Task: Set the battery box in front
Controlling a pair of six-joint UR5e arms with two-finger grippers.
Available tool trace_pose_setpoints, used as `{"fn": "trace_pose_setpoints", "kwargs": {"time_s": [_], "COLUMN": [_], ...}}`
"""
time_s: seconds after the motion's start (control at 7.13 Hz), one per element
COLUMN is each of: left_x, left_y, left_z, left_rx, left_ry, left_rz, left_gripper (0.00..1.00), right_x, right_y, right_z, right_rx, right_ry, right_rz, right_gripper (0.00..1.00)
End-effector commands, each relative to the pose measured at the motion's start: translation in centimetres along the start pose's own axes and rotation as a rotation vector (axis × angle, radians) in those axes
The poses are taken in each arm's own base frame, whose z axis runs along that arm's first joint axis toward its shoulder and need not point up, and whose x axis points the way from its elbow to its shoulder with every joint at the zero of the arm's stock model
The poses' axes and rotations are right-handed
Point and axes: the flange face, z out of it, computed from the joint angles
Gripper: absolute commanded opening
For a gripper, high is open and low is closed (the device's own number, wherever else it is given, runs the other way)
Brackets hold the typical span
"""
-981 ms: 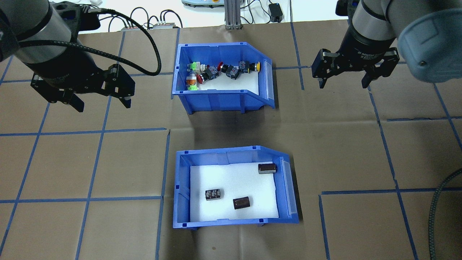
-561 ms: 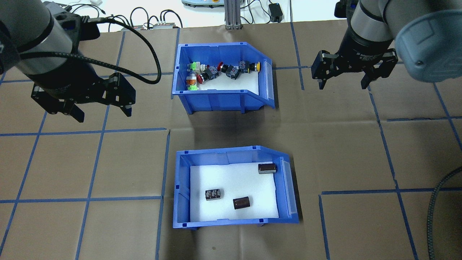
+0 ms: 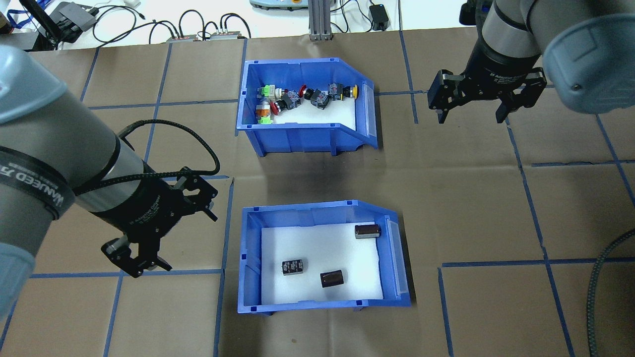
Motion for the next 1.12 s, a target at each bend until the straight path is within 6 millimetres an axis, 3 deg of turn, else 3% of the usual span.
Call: {"fn": "trace_pose_setpoints", "kwargs": {"time_s": [0.0,0.28,0.56,0.7,0.98], "left_x": [-0.1,-0.3,-0.2,-0.1,1.0], "left_y": [3.1,6.1,8.8,9.3,9.1], "left_z": [2.0,6.3,10.0,11.3,14.7], "left_rx": [-0.019,-0.007,0.013,0.016,0.012], "left_ry": [-0.039,-0.065,-0.007,0.025,0.043], "left_rz": [-0.296,-0.432,-0.518,-0.521,-0.563], "left_gripper": [0.99,0.99,0.99,0.99,0.99], "right_x": [0.0,-0.2,-0.9,-2.5,-9.5], "right_y": [0.0,-0.2,-2.0,-3.0,-5.8], "right_z": [0.1,-0.2,0.3,1.0,1.9], "right_rx": [-0.002,0.004,0.017,0.008,0.004], "right_ry": [0.000,-0.001,-0.007,-0.010,-0.008], "right_rz": [0.000,-0.026,-0.299,-0.358,-0.653], "right_gripper": [1.00,1.00,1.00,1.00,1.00]}}
